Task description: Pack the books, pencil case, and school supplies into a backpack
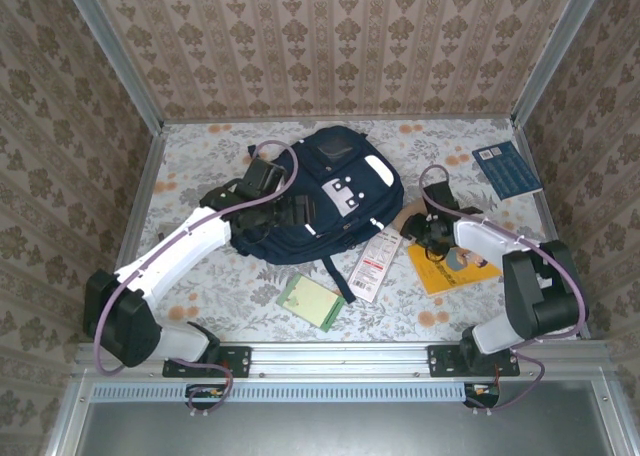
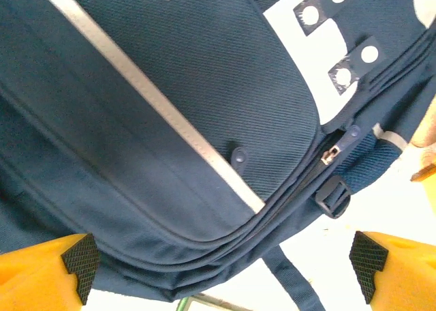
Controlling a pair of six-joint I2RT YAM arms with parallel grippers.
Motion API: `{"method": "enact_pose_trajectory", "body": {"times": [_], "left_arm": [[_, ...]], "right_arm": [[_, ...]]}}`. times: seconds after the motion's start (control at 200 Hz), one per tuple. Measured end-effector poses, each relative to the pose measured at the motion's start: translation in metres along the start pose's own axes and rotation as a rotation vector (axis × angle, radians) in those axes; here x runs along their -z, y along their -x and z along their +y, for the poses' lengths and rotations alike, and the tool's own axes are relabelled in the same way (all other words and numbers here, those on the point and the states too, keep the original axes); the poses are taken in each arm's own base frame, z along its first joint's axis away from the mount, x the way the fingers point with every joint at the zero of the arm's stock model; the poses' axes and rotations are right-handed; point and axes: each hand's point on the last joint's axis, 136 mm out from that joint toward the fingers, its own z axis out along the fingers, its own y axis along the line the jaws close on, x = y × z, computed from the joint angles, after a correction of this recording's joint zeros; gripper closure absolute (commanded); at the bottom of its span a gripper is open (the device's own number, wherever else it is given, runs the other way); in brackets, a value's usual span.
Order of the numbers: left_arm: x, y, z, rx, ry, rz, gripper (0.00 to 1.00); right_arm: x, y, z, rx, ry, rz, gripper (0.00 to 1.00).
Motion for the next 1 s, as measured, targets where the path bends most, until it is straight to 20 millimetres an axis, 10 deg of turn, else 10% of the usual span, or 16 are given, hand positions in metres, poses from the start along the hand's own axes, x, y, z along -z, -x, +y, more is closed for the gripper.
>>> {"method": "enact_pose_trajectory", "body": {"times": [0.24, 0.46, 0.68, 1.0], "left_arm": [[-0.023, -0.008, -0.048, -0.068, -0.129, 0.037, 0.09], [-0.053, -0.019, -0.115, -0.158, -0.293, 0.098, 0.23], [-0.079, -0.038, -0.191, -0.291, -0.462, 0.145, 0.34], [-0.127, -0.070, -0.243, -0.400, -0.558, 0.245, 0.39]], "right_arm": [[0.041, -0.029, 0.008, 0.049, 0.008, -0.008, 0.36], [0.095, -0.016, -0.042, -0.147, -0.049, -0.185, 0.42], [0.082, -0.056, -0.111, -0.346, -0.222, -0.127, 0.42], [0.058, -0.065, -0.133, -0.458, -0.249, -0.114, 0.45]]}}
